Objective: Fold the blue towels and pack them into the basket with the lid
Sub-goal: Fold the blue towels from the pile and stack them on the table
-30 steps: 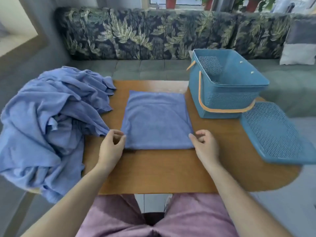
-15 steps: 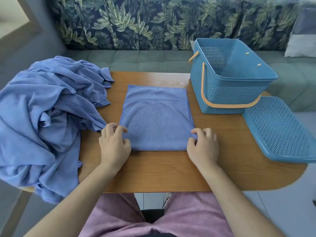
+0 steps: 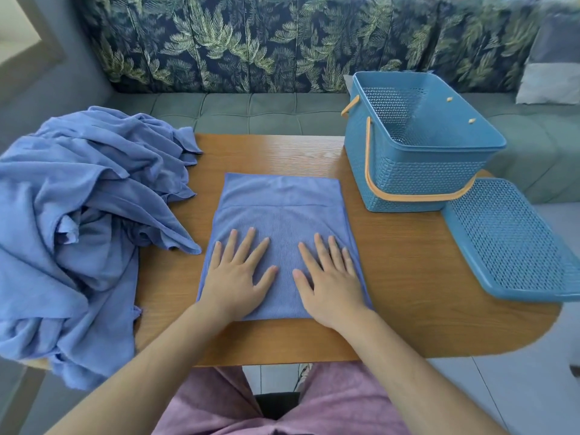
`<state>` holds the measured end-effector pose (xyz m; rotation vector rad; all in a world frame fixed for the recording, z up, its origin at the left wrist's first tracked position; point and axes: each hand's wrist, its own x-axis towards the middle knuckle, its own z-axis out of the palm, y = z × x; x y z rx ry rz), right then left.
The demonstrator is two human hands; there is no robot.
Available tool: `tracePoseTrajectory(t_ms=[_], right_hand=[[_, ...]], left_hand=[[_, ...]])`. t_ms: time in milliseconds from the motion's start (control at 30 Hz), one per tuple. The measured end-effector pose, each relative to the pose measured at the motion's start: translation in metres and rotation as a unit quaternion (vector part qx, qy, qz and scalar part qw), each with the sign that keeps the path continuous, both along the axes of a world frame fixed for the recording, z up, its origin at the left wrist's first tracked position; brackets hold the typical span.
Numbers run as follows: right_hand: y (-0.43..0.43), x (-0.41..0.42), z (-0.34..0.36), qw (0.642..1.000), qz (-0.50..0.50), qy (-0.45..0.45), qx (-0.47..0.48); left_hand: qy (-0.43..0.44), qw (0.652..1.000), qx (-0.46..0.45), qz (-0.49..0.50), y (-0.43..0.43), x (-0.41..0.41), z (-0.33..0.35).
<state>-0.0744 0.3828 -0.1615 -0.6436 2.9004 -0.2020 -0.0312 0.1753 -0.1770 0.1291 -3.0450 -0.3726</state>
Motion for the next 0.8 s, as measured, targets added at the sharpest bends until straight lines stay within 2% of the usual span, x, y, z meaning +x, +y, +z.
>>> tracePoseTrajectory(t_ms=[167,367,500,567,633,800], right_hand=[[-0.009,-0.009,0.011,0.997,0.010,0.064,-0.050],[-0.012,-0.029,-0.003,0.999,0.031,0.013,-0.025],[-0.003,-0.011,0.001,0.996,0.061,0.029,-0.052],[0.004,-0.027,0.007,0.987,0.059,0.094,-0.113],[0.014,-0.062,0.011,0.980,0.045,0.135,-0.140],[0.032,-0.105,-0.002,0.979,0.035,0.131,-0.152]], left_hand=[[0.029,0.999,0.017,-0.016,0.006,-0.010,0.012],[-0.048,0.999,-0.004,-0.007,0.003,-0.035,0.008],[-0.026,1.000,-0.012,0.005,0.012,-0.006,0.003],[-0.033,0.999,-0.007,0.004,0.011,-0.004,0.005],[0.003,1.000,0.007,-0.008,0.003,-0.018,0.012],[0.045,0.999,-0.013,-0.003,-0.046,-0.056,0.022]])
